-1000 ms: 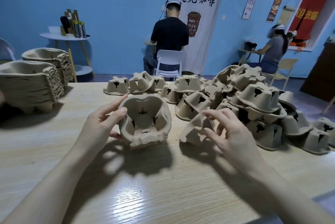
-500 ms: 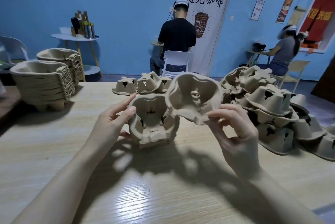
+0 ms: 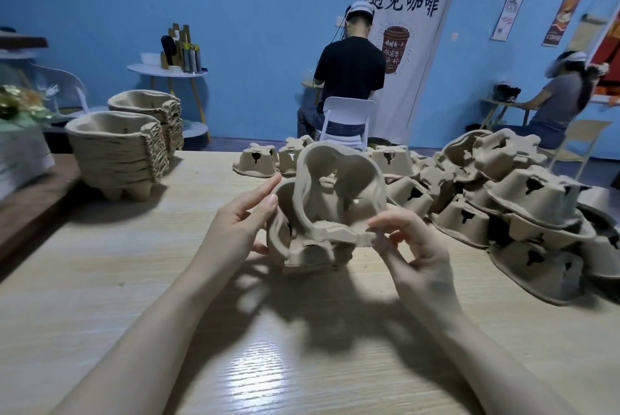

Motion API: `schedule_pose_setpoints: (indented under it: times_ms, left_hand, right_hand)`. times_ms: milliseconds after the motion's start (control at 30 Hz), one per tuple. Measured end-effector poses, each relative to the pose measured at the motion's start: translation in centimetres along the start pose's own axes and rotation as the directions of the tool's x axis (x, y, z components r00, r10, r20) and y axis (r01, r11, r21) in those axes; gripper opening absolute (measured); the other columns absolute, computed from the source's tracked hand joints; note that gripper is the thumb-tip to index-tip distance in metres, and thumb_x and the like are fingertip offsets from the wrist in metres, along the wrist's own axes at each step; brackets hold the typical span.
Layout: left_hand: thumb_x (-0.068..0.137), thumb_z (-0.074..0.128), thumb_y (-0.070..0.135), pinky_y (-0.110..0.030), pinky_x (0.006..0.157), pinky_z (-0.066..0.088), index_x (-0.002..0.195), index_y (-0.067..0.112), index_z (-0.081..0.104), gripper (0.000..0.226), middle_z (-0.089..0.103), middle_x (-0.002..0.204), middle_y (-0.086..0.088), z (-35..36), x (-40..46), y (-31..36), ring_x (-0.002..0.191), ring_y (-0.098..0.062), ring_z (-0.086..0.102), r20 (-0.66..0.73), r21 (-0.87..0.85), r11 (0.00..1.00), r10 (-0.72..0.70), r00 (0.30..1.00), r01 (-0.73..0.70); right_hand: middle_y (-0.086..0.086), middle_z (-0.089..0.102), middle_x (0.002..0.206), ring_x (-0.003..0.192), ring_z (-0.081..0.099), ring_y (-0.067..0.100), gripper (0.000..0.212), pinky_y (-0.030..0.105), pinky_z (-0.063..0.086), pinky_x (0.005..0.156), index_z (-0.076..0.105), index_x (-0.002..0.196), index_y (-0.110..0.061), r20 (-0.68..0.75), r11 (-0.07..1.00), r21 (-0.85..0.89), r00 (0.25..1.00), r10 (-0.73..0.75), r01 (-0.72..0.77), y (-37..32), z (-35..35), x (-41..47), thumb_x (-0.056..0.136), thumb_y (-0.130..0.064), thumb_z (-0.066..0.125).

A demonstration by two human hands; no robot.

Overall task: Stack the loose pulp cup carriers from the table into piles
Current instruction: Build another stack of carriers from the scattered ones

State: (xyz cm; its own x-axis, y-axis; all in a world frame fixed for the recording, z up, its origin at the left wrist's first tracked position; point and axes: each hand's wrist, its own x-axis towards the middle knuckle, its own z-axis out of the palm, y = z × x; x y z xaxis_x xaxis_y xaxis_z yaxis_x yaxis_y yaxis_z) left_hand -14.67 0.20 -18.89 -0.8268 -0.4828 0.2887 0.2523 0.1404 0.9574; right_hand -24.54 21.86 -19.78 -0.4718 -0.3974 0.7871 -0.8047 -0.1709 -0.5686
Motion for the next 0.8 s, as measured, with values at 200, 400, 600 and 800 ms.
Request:
schedule_pose_setpoints:
  times_ms: [200,400,600,800]
  left_hand:
    - [0.101,0.054,0.027,-0.038,0.063,0.056,0.112,0.048,0.066,0.027,0.07,0.096,0.007,0.1,0.0,0.1,0.073,-0.004,0.062,-0.011,0.013,1.0,-0.012,1.0,0.013]
    - [0.092,0.04,0.066,-0.046,0.068,0.056,0.121,0.044,0.063,0.043,0.073,0.11,0.002,0.3,-0.4,0.7,0.083,-0.019,0.063,-0.022,0.059,0.997,-0.042,0.999,0.043]
    - [0.082,0.065,0.05,-0.022,0.05,0.051,0.133,0.036,0.06,0.053,0.067,0.107,0.015,0.3,-0.5,0.6,0.078,0.002,0.059,-0.002,0.091,0.996,-0.025,1.0,0.025]
    - [0.067,0.064,0.056,-0.023,0.052,0.051,0.132,0.051,0.053,0.066,0.064,0.111,0.018,0.3,-0.9,0.8,0.081,0.006,0.061,0.034,0.11,0.994,0.0,0.999,-0.004]
  right_hand:
    - [-0.013,0.065,0.101,0.083,0.061,0.01,0.013,0.021,0.045,0.068,0.065,0.101,-0.015,0.042,0.999,-0.039,0.999,0.0,0.002,-0.3,0.5,-0.3,0.088,-0.012,0.065]
    - [-0.001,0.06,0.123,0.091,0.061,0.015,0.041,0.02,0.048,0.071,0.064,0.121,-0.018,0.12,0.987,-0.157,0.993,-0.021,0.04,-0.1,0.5,-0.6,0.085,0.001,0.068]
    - [-0.016,0.061,0.12,0.088,0.059,0.012,0.041,0.017,0.046,0.077,0.051,0.137,-0.03,0.143,0.98,-0.111,0.973,0.18,-0.165,0.0,0.6,-1.0,0.097,-0.032,0.048]
    - [-0.022,0.064,0.107,0.078,0.058,0.03,0.052,0.03,0.05,0.067,0.038,0.139,-0.057,0.254,0.93,0.0,0.899,0.356,-0.368,-0.1,0.7,-1.6,0.088,-0.052,0.046]
